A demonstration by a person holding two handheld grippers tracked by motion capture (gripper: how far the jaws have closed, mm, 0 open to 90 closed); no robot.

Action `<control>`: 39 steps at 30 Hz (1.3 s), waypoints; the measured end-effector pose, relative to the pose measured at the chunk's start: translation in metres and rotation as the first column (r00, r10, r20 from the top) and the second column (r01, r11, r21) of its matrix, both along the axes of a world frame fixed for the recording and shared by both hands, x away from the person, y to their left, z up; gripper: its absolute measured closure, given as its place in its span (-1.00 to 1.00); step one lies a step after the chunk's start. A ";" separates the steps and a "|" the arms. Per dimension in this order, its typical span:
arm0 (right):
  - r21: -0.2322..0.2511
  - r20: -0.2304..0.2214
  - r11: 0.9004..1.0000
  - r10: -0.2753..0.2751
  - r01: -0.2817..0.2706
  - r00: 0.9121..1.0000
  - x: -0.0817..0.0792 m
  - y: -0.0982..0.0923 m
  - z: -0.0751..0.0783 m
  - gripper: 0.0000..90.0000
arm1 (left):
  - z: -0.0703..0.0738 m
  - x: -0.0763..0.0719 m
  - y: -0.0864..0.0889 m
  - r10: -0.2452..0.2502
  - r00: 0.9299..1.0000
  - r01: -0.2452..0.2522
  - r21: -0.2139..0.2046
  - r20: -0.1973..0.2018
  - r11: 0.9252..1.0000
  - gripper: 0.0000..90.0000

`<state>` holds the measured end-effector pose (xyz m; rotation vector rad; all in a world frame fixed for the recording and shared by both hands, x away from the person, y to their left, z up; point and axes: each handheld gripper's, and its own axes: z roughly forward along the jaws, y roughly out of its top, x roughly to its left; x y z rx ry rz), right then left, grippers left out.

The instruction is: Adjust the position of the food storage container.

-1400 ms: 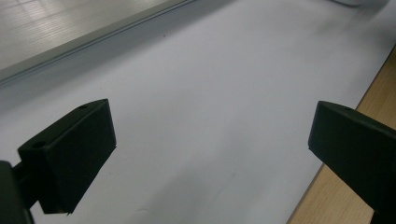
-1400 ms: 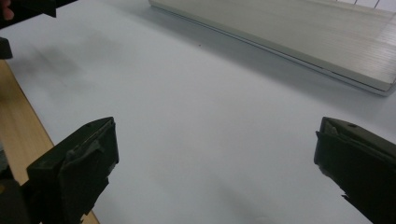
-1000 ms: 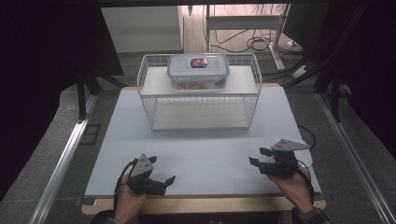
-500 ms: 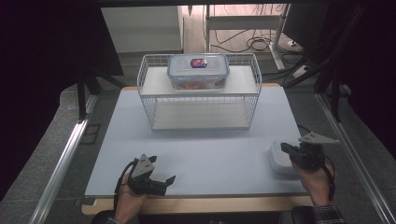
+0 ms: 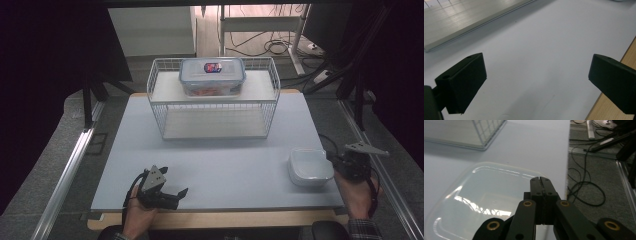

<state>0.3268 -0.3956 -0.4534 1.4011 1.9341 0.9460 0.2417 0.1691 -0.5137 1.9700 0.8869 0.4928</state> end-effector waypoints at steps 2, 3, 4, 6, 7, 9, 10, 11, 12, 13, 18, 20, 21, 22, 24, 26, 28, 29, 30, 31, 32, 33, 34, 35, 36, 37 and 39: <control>-0.007 -0.007 1.000 -0.021 0.021 1.000 0.000 -0.006 -0.002 0.99 | 0.000 0.000 0.000 0.000 1.000 0.000 0.000 -0.002 1.000 -0.97; -0.008 -0.009 0.999 -0.032 0.032 0.999 0.000 -0.009 -0.003 0.99 | 0.000 0.000 0.000 0.000 1.000 0.000 0.000 -0.004 1.000 -0.97; -0.011 -0.014 0.999 -0.041 0.041 0.999 0.001 -0.011 -0.004 0.99 | -0.001 0.000 0.000 -0.001 1.000 0.001 0.000 -0.006 1.000 -0.97; -0.008 -0.025 0.999 -0.054 0.053 0.998 0.001 -0.015 -0.007 0.99 | -0.001 0.001 -0.001 -0.001 1.000 0.001 0.004 -0.006 1.000 -0.97; -0.012 -0.033 0.998 -0.057 0.057 0.998 0.002 -0.016 -0.008 0.99 | -0.001 0.001 -0.001 -0.001 1.000 0.001 0.006 -0.008 1.000 -0.97; -0.013 -0.044 0.998 -0.062 0.062 0.997 0.003 -0.018 -0.010 0.99 | -0.001 0.001 -0.001 -0.002 1.000 0.002 0.008 -0.009 1.000 -0.97; -0.011 -0.050 0.998 -0.059 0.059 0.997 0.004 -0.019 -0.011 0.99 | -0.001 0.001 -0.001 -0.002 1.000 0.002 0.009 -0.009 1.000 -0.97; -0.008 -0.058 0.998 -0.055 0.054 0.997 0.004 -0.019 -0.012 0.99 | -0.001 0.001 -0.001 -0.002 1.000 0.003 0.009 -0.009 1.000 -0.97; -0.008 -0.066 0.999 -0.053 0.053 0.996 0.005 -0.019 -0.014 0.99 | -0.001 0.001 -0.001 -0.003 1.000 0.003 0.010 -0.009 1.000 -0.97; -0.006 -0.075 0.999 -0.047 0.046 0.996 0.006 -0.019 -0.015 0.99 | -0.001 0.001 -0.002 -0.003 1.000 0.004 0.011 -0.010 1.000 -0.97; 0.003 -0.089 0.999 -0.033 0.034 0.995 0.007 -0.016 -0.018 0.99 | -0.002 0.001 -0.002 -0.004 1.000 0.004 0.016 -0.010 1.000 -0.97; 0.010 -0.093 1.000 -0.020 0.021 0.995 0.006 -0.012 -0.018 0.99 | -0.002 0.001 -0.002 -0.003 1.000 0.003 0.018 -0.011 1.000 -0.97; 0.010 -0.097 1.000 -0.011 0.012 0.995 0.007 -0.009 -0.018 0.99 | -0.002 0.001 -0.002 -0.003 1.000 0.003 0.019 -0.011 1.000 -0.97; 0.012 -0.100 1.000 -0.001 0.002 0.995 0.007 -0.006 -0.018 0.99 | -0.002 0.001 -0.003 -0.004 1.000 0.004 0.023 -0.010 1.000 -0.97; 0.013 -0.107 1.000 0.023 -0.022 0.994 0.007 0.002 -0.018 0.99 | -0.002 0.001 -0.003 -0.005 1.000 0.005 0.024 -0.011 1.000 -0.97; 0.012 -0.116 0.999 0.046 -0.045 0.992 0.007 0.008 -0.018 0.99 | -0.002 0.001 -0.003 -0.005 1.000 0.005 0.027 -0.011 1.000 -0.97; 0.015 -0.125 0.998 0.065 -0.064 0.990 0.007 0.015 -0.018 0.99 | -0.002 0.001 -0.003 -0.006 1.000 0.006 0.030 -0.011 1.000 -0.97; 0.015 -0.131 0.997 0.075 -0.073 0.989 0.007 0.017 -0.018 0.99 | -0.002 0.001 -0.003 -0.006 1.000 0.006 0.031 -0.011 0.999 -0.97; 0.019 -0.133 0.996 0.086 -0.085 0.987 0.006 0.020 -0.018 0.99 | -0.002 0.001 -0.003 -0.006 1.000 0.006 0.032 -0.011 0.999 -0.97; 0.018 -0.137 0.995 0.096 -0.094 0.986 0.006 0.023 -0.018 0.99 | -0.002 0.001 -0.003 -0.006 1.000 0.006 0.033 -0.011 0.999 -0.97; 0.020 -0.141 0.994 0.105 -0.103 0.984 0.005 0.026 -0.017 0.99 | -0.002 0.001 -0.004 -0.007 1.000 0.007 0.031 -0.013 0.999 -0.97; 0.020 -0.143 0.993 0.116 -0.114 0.983 0.005 0.028 -0.017 0.99 | -0.003 0.001 -0.004 -0.007 1.000 0.008 0.032 -0.013 0.999 -0.97; 0.022 -0.145 0.992 0.124 -0.122 0.982 0.004 0.031 -0.018 0.99 | -0.003 0.001 -0.004 -0.008 1.000 0.008 0.033 -0.014 0.999 -0.97; 0.021 -0.146 0.991 0.131 -0.129 0.981 0.004 0.034 -0.018 0.99 | -0.003 0.001 -0.004 -0.007 1.000 0.007 0.035 -0.014 0.999 -0.97; 0.019 -0.149 0.990 0.139 -0.138 0.979 0.003 0.037 -0.018 0.99 | -0.003 0.001 -0.004 -0.007 1.000 0.008 0.035 -0.014 0.999 -0.97; 0.016 -0.151 0.989 0.149 -0.148 0.977 0.003 0.041 -0.017 0.99 | -0.003 0.001 -0.004 -0.008 1.000 0.008 0.035 -0.014 0.999 -0.97; 0.009 -0.154 0.986 0.163 -0.164 0.974 0.001 0.045 -0.017 0.99 | -0.003 0.001 -0.004 -0.007 1.000 0.008 0.038 -0.013 0.999 -0.97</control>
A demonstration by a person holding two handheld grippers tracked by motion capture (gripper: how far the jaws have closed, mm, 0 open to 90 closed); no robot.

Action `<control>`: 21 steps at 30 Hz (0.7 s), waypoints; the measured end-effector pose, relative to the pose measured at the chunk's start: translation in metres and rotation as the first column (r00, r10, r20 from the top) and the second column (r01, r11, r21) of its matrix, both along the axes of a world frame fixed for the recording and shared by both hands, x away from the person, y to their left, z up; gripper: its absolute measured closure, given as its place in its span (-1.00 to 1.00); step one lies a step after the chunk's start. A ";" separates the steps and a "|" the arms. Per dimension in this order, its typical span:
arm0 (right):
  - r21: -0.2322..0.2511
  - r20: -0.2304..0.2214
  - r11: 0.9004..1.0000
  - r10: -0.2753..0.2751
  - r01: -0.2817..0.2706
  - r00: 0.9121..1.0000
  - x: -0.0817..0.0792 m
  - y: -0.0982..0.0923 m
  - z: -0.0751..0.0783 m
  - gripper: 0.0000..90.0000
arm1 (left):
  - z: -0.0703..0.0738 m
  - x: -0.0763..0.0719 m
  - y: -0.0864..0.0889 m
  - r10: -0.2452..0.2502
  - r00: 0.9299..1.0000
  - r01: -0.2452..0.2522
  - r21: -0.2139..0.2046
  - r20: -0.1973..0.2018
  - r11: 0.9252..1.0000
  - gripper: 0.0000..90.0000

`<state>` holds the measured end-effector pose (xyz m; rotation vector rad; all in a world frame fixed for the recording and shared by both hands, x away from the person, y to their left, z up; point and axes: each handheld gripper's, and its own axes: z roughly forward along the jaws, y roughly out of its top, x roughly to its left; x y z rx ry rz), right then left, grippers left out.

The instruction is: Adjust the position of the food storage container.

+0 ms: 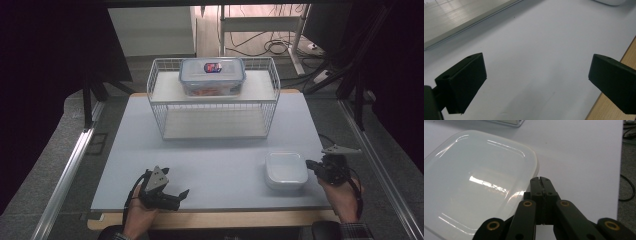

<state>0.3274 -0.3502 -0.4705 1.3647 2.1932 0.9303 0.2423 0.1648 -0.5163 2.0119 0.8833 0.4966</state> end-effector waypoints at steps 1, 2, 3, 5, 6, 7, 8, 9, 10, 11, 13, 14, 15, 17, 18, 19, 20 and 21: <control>0.001 -0.001 1.000 0.004 -0.004 1.000 -0.001 0.001 0.000 0.99 | 0.000 0.000 0.000 0.000 1.000 0.000 0.001 0.001 1.000 -0.97; -0.001 -0.004 1.000 0.006 -0.006 1.000 -0.003 0.002 0.000 0.99 | 0.000 0.000 0.000 0.000 1.000 0.000 0.001 0.002 1.000 -0.97; -0.003 -0.006 1.000 0.005 -0.005 1.000 -0.005 0.002 0.000 0.99 | 0.000 0.000 0.000 0.000 1.000 0.000 0.001 0.001 1.000 -0.97; 0.008 -0.013 1.000 0.001 -0.001 1.000 -0.008 0.002 0.001 0.99 | 0.000 0.000 0.000 0.000 1.000 0.000 0.003 0.001 1.000 -0.97; 0.016 -0.022 1.000 0.004 -0.004 1.000 -0.010 0.003 0.001 0.99 | 0.000 0.000 0.000 0.000 1.000 0.000 0.004 0.001 1.000 -0.97; 0.022 -0.025 1.000 0.007 -0.007 1.000 -0.012 0.003 0.001 0.99 | 0.000 0.000 0.000 0.000 1.000 0.000 0.004 0.001 1.000 -0.97; 0.024 -0.026 1.000 0.011 -0.010 1.000 -0.013 0.005 0.001 0.99 | 0.000 0.000 -0.001 0.000 1.000 0.000 0.004 0.002 1.000 -0.97; 0.025 -0.027 1.000 0.014 -0.014 1.000 -0.013 0.006 0.000 0.99 | 0.000 0.000 -0.001 0.000 1.000 0.000 0.005 0.002 1.000 -0.97; 0.026 -0.028 0.999 0.020 -0.019 0.999 -0.014 0.008 0.000 0.99 | 0.000 0.000 -0.001 0.000 1.000 0.000 0.007 0.003 1.000 -0.97; 0.030 -0.030 0.999 0.026 -0.025 0.999 -0.013 0.009 0.000 0.99 | 0.000 0.000 -0.001 0.000 1.000 0.000 0.008 0.002 1.000 -0.97; 0.035 -0.033 0.999 0.039 -0.038 0.999 -0.013 0.013 0.000 0.99 | -0.001 0.000 -0.001 -0.001 1.000 0.001 0.010 0.002 1.000 -0.97; 0.036 -0.034 0.998 0.047 -0.045 0.998 -0.012 0.015 0.000 0.99 | 0.000 0.000 -0.001 -0.001 1.000 0.001 0.010 0.002 1.000 -0.97; 0.037 -0.036 0.998 0.055 -0.054 0.998 -0.012 0.018 -0.001 0.99 | -0.001 0.000 -0.001 -0.001 1.000 0.001 0.011 0.002 1.000 -0.97; 0.042 -0.037 0.996 0.074 -0.073 0.997 -0.011 0.024 -0.001 0.99 | -0.001 0.001 -0.001 -0.001 1.000 0.001 0.014 0.001 1.000 -0.97; 0.042 -0.038 0.996 0.084 -0.082 0.996 -0.010 0.028 -0.001 0.99 | -0.001 0.001 -0.002 -0.001 1.000 0.001 0.015 0.002 1.000 -0.97; 0.042 -0.039 0.995 0.091 -0.089 0.995 -0.010 0.031 -0.002 0.99 | -0.001 0.001 -0.002 -0.002 1.000 0.002 0.016 0.002 1.000 -0.97; 0.039 -0.037 0.994 0.100 -0.098 0.994 -0.009 0.035 -0.002 0.99 | -0.001 0.001 -0.002 -0.002 1.000 0.002 0.016 0.002 1.000 -0.97; 0.038 -0.037 0.994 0.108 -0.107 0.993 -0.008 0.039 -0.002 0.99 | -0.001 0.001 -0.002 -0.002 1.000 0.002 0.017 0.002 1.000 -0.97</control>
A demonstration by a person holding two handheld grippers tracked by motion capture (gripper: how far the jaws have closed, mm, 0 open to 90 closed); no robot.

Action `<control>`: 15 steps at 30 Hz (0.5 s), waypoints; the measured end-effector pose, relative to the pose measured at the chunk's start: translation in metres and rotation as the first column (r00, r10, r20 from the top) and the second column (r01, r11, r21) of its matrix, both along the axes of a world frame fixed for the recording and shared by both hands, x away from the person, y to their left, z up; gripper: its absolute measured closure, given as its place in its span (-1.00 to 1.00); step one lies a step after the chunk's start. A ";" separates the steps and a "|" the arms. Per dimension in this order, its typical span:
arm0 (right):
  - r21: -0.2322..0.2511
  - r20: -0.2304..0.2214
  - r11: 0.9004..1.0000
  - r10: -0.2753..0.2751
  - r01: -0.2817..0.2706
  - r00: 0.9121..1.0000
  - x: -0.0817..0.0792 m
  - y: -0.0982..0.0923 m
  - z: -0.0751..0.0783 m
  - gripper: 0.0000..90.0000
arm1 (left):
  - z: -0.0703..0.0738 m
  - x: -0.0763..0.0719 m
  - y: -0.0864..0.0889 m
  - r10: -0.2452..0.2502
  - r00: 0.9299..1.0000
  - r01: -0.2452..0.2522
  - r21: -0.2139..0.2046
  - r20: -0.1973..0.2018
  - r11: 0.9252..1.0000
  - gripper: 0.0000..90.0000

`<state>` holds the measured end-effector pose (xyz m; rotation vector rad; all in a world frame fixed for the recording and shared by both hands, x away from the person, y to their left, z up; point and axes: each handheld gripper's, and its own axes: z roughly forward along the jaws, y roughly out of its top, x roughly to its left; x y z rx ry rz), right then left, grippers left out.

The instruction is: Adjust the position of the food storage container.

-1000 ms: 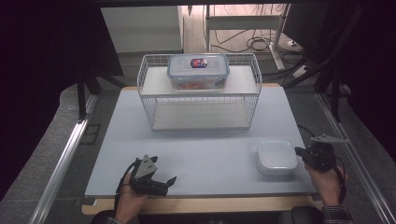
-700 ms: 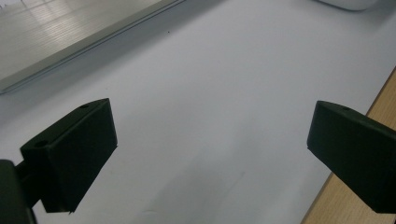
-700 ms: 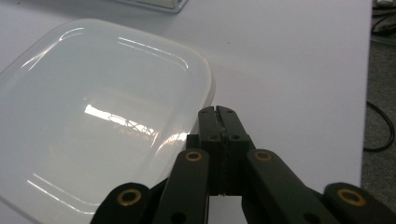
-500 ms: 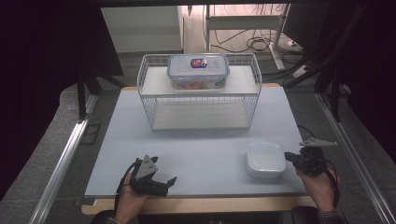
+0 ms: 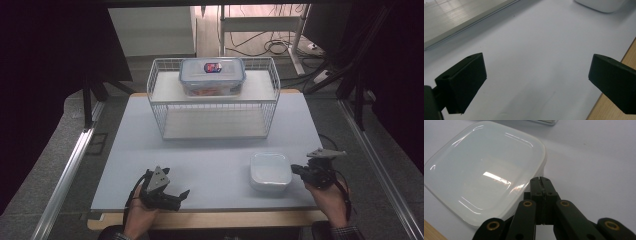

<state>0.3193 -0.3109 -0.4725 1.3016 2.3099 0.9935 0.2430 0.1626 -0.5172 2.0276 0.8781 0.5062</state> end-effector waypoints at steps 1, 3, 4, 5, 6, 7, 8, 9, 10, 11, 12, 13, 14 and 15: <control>0.001 0.000 1.000 0.012 -0.012 1.000 0.001 0.004 0.000 0.99 | 0.000 0.000 0.000 0.000 1.000 0.000 -0.001 -0.002 1.000 -0.97; 0.005 0.000 0.999 0.032 -0.032 1.000 0.003 0.012 -0.001 0.99 | 0.000 0.000 -0.001 0.000 1.000 0.000 0.001 -0.002 1.000 -0.97; 0.004 -0.002 0.999 0.044 -0.044 0.999 0.004 0.017 -0.001 0.99 | 0.000 0.000 -0.001 -0.001 1.000 0.001 0.002 -0.002 1.000 -0.97; 0.005 -0.002 0.998 0.057 -0.057 0.998 0.005 0.021 -0.002 0.99 | -0.001 0.000 -0.001 -0.001 1.000 0.001 0.002 -0.003 1.000 -0.97; 0.009 -0.006 0.998 0.069 -0.069 0.998 0.006 0.026 -0.002 0.99 | -0.001 0.000 -0.001 -0.002 1.000 0.002 0.001 -0.004 1.000 -0.97; 0.009 -0.005 0.997 0.080 -0.080 0.997 0.007 0.031 -0.002 0.99 | -0.001 0.001 -0.001 -0.004 1.000 0.004 0.002 -0.004 1.000 -0.97; 0.007 0.000 0.996 0.094 -0.094 0.996 0.008 0.036 -0.003 0.99 | -0.001 0.001 -0.002 -0.005 1.000 0.005 0.002 -0.005 1.000 -0.97; 0.004 0.002 0.994 0.105 -0.105 0.994 0.009 0.040 -0.003 0.99 | -0.001 0.001 -0.002 -0.006 1.000 0.006 0.002 -0.006 1.000 -0.97; 0.005 0.002 0.994 0.112 -0.112 0.994 0.009 0.044 -0.004 0.99 | -0.001 0.001 -0.003 -0.007 1.000 0.007 0.002 -0.009 1.000 -0.97; 0.005 0.003 0.993 0.121 -0.121 0.993 0.010 0.048 -0.004 0.99 | -0.002 0.001 -0.003 -0.008 1.000 0.008 0.004 -0.010 1.000 -0.97; 0.004 0.002 0.991 0.130 -0.130 0.991 0.011 0.051 -0.005 0.99 | -0.002 0.001 -0.003 -0.009 1.000 0.009 0.005 -0.010 1.000 -0.97; 0.007 -0.002 0.991 0.137 -0.136 0.991 0.011 0.055 -0.005 0.99 | -0.002 0.001 -0.003 -0.009 1.000 0.009 0.006 -0.010 1.000 -0.97; 0.008 -0.002 0.989 0.146 -0.146 0.989 0.011 0.058 -0.006 0.99 | -0.002 0.001 -0.003 -0.009 1.000 0.009 0.005 -0.010 1.000 -0.97; 0.011 -0.007 0.988 0.153 -0.153 0.988 0.011 0.061 -0.007 0.99 | -0.001 0.001 -0.003 -0.008 1.000 0.008 0.004 -0.009 1.000 -0.97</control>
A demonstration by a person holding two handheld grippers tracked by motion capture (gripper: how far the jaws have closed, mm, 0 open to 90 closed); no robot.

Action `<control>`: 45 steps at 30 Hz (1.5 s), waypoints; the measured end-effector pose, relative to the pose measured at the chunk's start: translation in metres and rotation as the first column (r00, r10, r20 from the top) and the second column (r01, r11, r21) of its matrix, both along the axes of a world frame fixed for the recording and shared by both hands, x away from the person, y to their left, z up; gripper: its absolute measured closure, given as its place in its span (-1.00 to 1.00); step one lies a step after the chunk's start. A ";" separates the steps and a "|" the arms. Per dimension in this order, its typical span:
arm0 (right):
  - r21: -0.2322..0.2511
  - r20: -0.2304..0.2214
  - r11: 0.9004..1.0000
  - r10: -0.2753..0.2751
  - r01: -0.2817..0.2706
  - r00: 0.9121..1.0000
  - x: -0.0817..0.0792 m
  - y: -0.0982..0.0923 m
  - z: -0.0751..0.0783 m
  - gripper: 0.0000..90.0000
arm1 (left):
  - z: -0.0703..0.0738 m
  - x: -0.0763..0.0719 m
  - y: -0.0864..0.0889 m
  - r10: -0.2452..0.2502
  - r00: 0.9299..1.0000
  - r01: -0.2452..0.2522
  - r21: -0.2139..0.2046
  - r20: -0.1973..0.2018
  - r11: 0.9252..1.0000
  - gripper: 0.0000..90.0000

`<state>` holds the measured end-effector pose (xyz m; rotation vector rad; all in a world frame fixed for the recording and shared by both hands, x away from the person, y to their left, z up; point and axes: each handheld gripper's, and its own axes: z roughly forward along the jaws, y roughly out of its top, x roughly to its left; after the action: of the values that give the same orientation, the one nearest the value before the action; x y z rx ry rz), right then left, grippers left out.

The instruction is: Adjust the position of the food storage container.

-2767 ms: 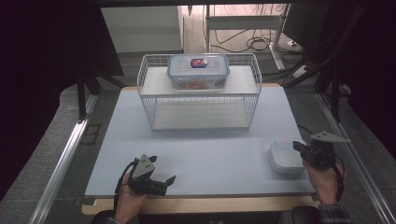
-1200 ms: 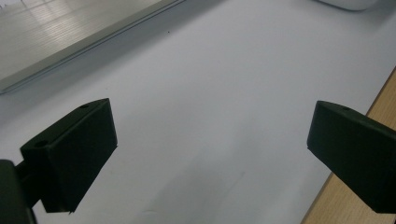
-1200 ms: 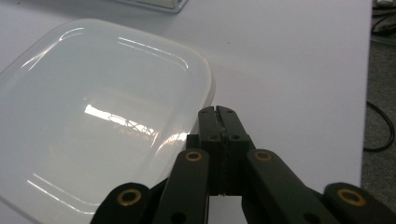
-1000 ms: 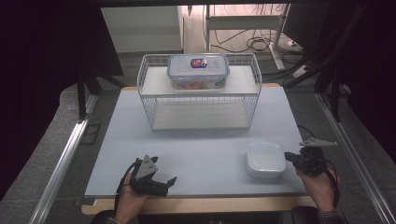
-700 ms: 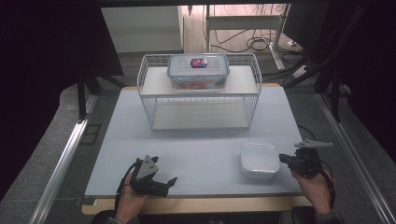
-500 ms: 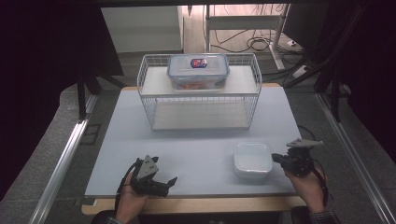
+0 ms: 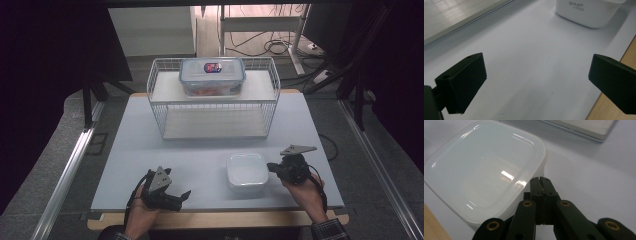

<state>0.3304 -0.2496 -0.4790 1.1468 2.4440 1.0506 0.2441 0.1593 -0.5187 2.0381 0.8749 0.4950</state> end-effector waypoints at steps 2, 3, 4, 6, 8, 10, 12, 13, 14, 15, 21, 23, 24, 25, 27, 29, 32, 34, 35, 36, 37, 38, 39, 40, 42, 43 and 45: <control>0.002 -0.017 1.000 0.022 -0.022 1.000 -0.001 0.007 -0.002 0.99 | 0.000 0.000 0.000 0.001 1.000 -0.001 0.000 -0.002 1.000 -0.97; 0.003 -0.021 0.999 0.037 -0.037 0.999 -0.001 0.011 -0.003 0.99 | 0.000 0.000 0.000 0.001 1.000 -0.001 0.000 -0.002 1.000 -0.97; 0.002 -0.024 0.999 0.047 -0.047 0.999 -0.002 0.014 -0.004 0.99 | 0.000 0.000 0.000 0.002 1.000 -0.002 -0.001 -0.002 1.000 -0.97; 0.007 -0.030 0.998 0.069 -0.069 0.997 -0.003 0.021 -0.005 0.99 | 0.000 0.000 0.000 0.002 1.000 -0.002 0.000 -0.002 1.000 -0.97; 0.012 -0.034 0.996 0.083 -0.083 0.996 -0.004 0.027 -0.005 0.98 | 0.000 0.000 0.000 0.002 1.000 -0.002 0.000 -0.002 1.000 -0.97; 0.015 -0.040 0.995 0.095 -0.094 0.995 -0.004 0.032 -0.005 0.98 | 0.000 0.000 0.001 0.002 1.000 -0.002 -0.001 -0.002 1.000 -0.97; 0.028 -0.051 0.994 0.105 -0.104 0.993 -0.003 0.038 -0.006 0.98 | 0.000 0.000 0.001 0.003 1.000 -0.003 -0.001 -0.003 1.000 -0.97; 0.032 -0.052 0.993 0.112 -0.110 0.992 -0.003 0.040 -0.006 0.98 | 0.000 0.001 0.001 0.003 1.000 -0.003 0.001 -0.004 1.000 -0.97; 0.031 -0.051 0.992 0.120 -0.119 0.991 -0.003 0.043 -0.007 0.98 | 0.000 0.001 0.001 0.003 1.000 -0.003 0.002 -0.005 1.000 -0.97; 0.031 -0.052 0.992 0.126 -0.125 0.991 -0.003 0.046 -0.007 0.98 | -0.001 0.001 0.001 0.004 1.000 -0.004 0.001 -0.008 1.000 -0.97; 0.030 -0.051 0.988 0.156 -0.155 0.986 -0.002 0.062 -0.007 0.96 | -0.001 0.001 0.001 0.005 1.000 -0.005 0.005 -0.013 1.000 -0.97; 0.023 -0.040 0.986 0.164 -0.163 0.986 -0.002 0.066 -0.006 0.95 | -0.001 0.001 0.002 0.005 1.000 -0.005 0.012 -0.016 1.000 -0.97; 0.014 -0.030 0.986 0.165 -0.164 0.986 -0.003 0.067 -0.006 0.92 | -0.001 0.001 0.002 0.007 1.000 -0.007 0.014 -0.017 1.000 -0.97; 0.004 -0.018 0.986 0.169 -0.169 0.985 -0.003 0.066 -0.005 0.91 | -0.001 0.001 0.002 0.009 1.000 -0.009 0.014 -0.020 1.000 -0.97; -0.017 0.013 0.987 0.161 -0.161 0.987 -0.005 0.063 -0.003 0.83 | -0.001 0.001 0.003 0.013 1.000 -0.013 0.015 -0.028 1.000 -0.96; -0.008 0.036 0.986 0.168 -0.167 0.985 -0.006 0.058 -0.001 0.73 | -0.001 0.002 0.003 0.016 0.999 -0.015 0.024 -0.031 1.000 -0.96; 0.002 0.080 0.985 0.169 -0.170 0.982 -0.009 0.052 0.001 0.39 | 0.000 0.002 0.004 0.019 0.999 -0.018 0.032 -0.038 0.999 -0.93; 0.002 0.105 0.983 0.180 -0.182 0.978 -0.012 0.049 0.000 0.19 | 0.000 0.003 0.003 0.021 0.999 -0.019 0.031 -0.050 0.999 -0.92; 0.002 0.111 0.982 0.186 -0.187 0.976 -0.013 0.048 -0.001 0.07 | 0.001 0.003 0.004 0.019 0.998 -0.018 0.033 -0.055 0.999 -0.91; 0.004 0.118 0.981 0.195 -0.196 0.974 -0.014 0.047 -0.001 -0.04 | 0.001 0.003 0.004 0.018 0.998 -0.016 0.032 -0.058 0.999 -0.90; 0.009 0.126 0.979 0.203 -0.206 0.971 -0.015 0.046 -0.002 -0.12 | 0.001 0.003 0.004 0.017 0.998 -0.015 0.031 -0.061 0.999 -0.90; 0.014 0.131 0.977 0.208 -0.212 0.969 -0.016 0.045 -0.002 -0.22 | 0.001 0.003 0.003 0.016 0.998 -0.014 0.030 -0.062 0.999 -0.89; 0.021 0.135 0.976 0.211 -0.216 0.968 -0.017 0.044 -0.002 -0.34 | 0.001 0.003 0.003 0.015 0.998 -0.013 0.030 -0.063 0.999 -0.89; 0.033 0.138 0.974 0.217 -0.224 0.966 -0.017 0.043 -0.002 -0.42 | 0.001 0.003 0.003 0.015 0.998 -0.013 0.032 -0.063 0.999 -0.89; 0.068 0.134 0.969 0.228 -0.238 0.964 -0.017 0.041 -0.003 -0.56 | 0.000 0.002 0.003 0.015 0.998 -0.013 0.035 -0.057 0.999 -0.90; 0.087 0.130 0.965 0.236 -0.248 0.963 -0.018 0.041 -0.003 -0.64 | 0.000 0.002 0.003 0.013 0.999 -0.011 0.038 -0.053 0.999 -0.91; 0.094 0.117 0.959 0.256 -0.267 0.960 -0.019 0.041 -0.005 -0.74 | -0.001 0.003 0.003 0.011 0.999 -0.009 0.043 -0.044 0.999 -0.92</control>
<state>0.3117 -0.2089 -0.4836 0.7875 2.5308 1.2988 0.2467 0.1624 -0.5199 2.0918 0.9081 0.4801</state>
